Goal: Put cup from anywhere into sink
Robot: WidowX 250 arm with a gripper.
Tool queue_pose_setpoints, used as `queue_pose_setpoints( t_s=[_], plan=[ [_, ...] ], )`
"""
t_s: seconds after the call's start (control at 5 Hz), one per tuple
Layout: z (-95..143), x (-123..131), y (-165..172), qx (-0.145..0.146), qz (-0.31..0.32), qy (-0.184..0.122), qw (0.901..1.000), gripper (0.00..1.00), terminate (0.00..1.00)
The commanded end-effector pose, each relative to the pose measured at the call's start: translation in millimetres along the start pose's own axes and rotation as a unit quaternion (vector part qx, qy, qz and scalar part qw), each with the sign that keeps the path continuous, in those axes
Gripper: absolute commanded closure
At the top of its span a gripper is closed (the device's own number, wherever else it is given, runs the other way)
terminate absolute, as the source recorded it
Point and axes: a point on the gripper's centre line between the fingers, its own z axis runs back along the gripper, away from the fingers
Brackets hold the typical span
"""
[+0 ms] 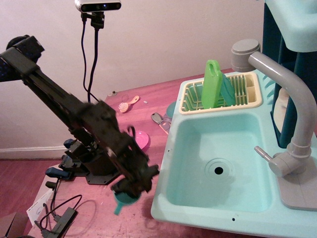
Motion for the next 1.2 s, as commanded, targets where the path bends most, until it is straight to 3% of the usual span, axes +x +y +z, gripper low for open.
queue_pose_setpoints(
  t_s=[0.0, 0.2, 0.4, 0.6, 0.8, 1.0],
  plan=[
    [68, -21, 6, 0.026, -0.007, -0.023, 0.9994, 1.00, 0.00],
    [108, -25, 24, 0.056, 0.009, -0.002, 0.9984, 1.00, 0.00],
    [128, -3, 58, 0.096, 0.016, -0.011, 0.9952, 1.00, 0.00],
    [128, 24, 84, 0.103, 0.004, -0.016, 0.9946, 1.00, 0.00],
    [111, 49, 96, 0.064, 0.000, 0.011, 0.9979, 1.00, 0.00],
    [91, 57, 95, 0.043, 0.008, 0.021, 0.9988, 1.00, 0.00]
  ],
)
